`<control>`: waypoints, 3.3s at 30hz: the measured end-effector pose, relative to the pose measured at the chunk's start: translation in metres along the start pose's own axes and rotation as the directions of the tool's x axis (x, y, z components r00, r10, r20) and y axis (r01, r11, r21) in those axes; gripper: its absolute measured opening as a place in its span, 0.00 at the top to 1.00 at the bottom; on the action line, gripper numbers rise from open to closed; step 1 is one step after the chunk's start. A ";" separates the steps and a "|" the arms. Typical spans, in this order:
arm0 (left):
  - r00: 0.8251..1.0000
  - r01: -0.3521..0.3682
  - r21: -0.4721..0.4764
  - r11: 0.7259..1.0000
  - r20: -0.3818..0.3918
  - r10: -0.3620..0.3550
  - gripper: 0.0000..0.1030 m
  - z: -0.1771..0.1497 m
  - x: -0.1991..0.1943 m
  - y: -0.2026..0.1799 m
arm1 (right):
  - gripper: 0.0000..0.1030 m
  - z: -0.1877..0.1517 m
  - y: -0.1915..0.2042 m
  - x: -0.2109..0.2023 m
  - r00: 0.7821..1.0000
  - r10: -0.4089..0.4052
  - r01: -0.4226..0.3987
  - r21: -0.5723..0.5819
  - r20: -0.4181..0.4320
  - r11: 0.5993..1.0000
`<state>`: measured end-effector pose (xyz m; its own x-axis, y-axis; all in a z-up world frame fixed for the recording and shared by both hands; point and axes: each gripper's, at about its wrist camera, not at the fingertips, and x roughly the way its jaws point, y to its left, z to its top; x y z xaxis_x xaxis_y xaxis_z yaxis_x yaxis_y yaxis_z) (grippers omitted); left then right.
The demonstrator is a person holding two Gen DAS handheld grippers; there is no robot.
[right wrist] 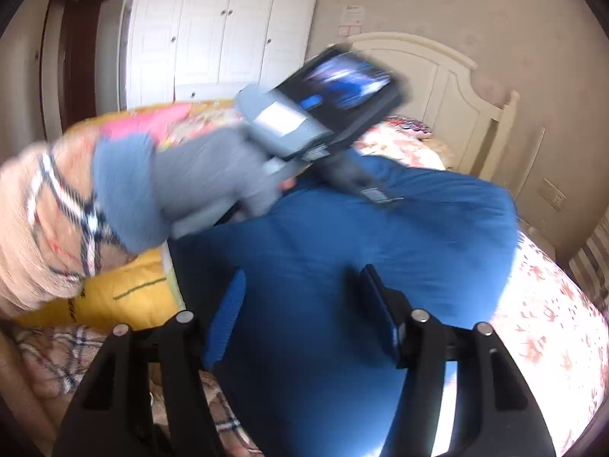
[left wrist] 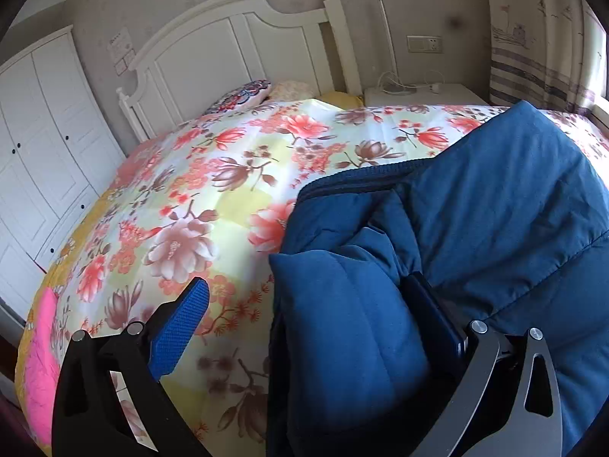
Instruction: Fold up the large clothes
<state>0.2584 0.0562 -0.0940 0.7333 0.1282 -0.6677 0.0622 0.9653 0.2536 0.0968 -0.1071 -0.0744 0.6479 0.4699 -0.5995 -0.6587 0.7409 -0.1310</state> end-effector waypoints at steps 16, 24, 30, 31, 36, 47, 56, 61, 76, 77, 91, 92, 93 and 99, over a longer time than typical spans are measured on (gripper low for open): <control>1.000 0.015 -0.059 0.998 -0.023 -0.016 0.04 0.000 0.004 0.014 | 0.70 0.040 -0.200 0.161 0.981 -0.067 0.117 0.277 -0.185 0.954; 0.994 -0.078 -0.048 0.996 0.069 0.081 0.04 0.017 -0.046 0.019 | 0.70 0.044 -0.190 0.163 0.977 -0.075 0.124 0.245 -0.200 0.962; 0.998 -0.027 0.069 0.997 -0.060 0.031 0.04 0.016 0.001 -0.013 | 0.69 0.053 -0.194 0.157 0.973 -0.063 0.108 0.193 -0.223 0.975; 0.998 0.009 0.013 1.000 -0.064 -0.009 0.04 0.012 0.005 -0.005 | 0.69 0.061 -0.196 0.153 0.970 -0.074 0.115 0.166 -0.233 0.979; 0.999 0.029 -0.042 0.999 -0.045 -0.031 0.04 0.004 0.004 0.006 | 0.71 0.106 -0.213 0.110 0.998 -0.065 0.068 0.214 -0.023 0.974; 0.997 0.041 -0.074 0.996 -0.067 -0.046 0.04 0.003 0.011 0.011 | 0.68 0.075 -0.184 0.196 0.966 0.053 -0.023 0.121 -0.254 0.992; 0.996 0.055 -0.087 0.995 -0.063 -0.060 0.04 0.001 0.010 0.010 | 0.43 0.085 -0.199 0.152 0.982 -0.055 0.084 0.156 -0.180 0.984; 0.993 0.086 -0.112 0.990 -0.076 -0.095 0.04 0.000 0.014 0.015 | 0.42 0.068 -0.179 0.181 0.952 -0.106 0.136 0.089 -0.286 0.987; 0.833 0.505 -0.337 0.795 -0.052 -0.551 0.04 -0.078 -0.039 0.079 | 0.11 -0.023 -0.135 0.005 0.981 0.124 -0.023 0.544 -0.150 0.839; 0.804 0.538 -0.359 0.763 -0.055 -0.592 0.04 -0.089 -0.038 0.081 | 0.09 -0.036 -0.132 0.005 0.975 0.173 -0.062 0.581 -0.139 0.812; 0.509 0.756 -0.497 0.426 0.037 -0.860 0.28 -0.128 -0.008 0.079 | 0.28 -0.069 -0.112 0.025 0.948 0.313 -0.267 0.661 0.052 0.702; 0.513 0.763 -0.481 0.433 0.042 -0.858 0.34 -0.126 -0.012 0.076 | 0.34 -0.068 -0.108 0.019 0.957 0.285 -0.253 0.634 0.053 0.731; 0.513 0.772 -0.465 0.432 0.055 -0.857 0.40 -0.124 -0.016 0.073 | 0.38 -0.068 -0.106 0.013 0.965 0.255 -0.235 0.609 0.055 0.757; 0.480 0.823 -0.407 0.396 0.127 -0.868 0.52 -0.071 -0.021 0.045 | 0.49 -0.049 -0.140 -0.021 0.989 0.082 -0.135 0.545 0.121 0.827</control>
<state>0.1980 0.1131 -0.1179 0.3843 -0.8052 -0.4517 0.3524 0.5801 -0.7344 0.1570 -0.2436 -0.0821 0.6330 0.5837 -0.5086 -0.4240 0.8110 0.4030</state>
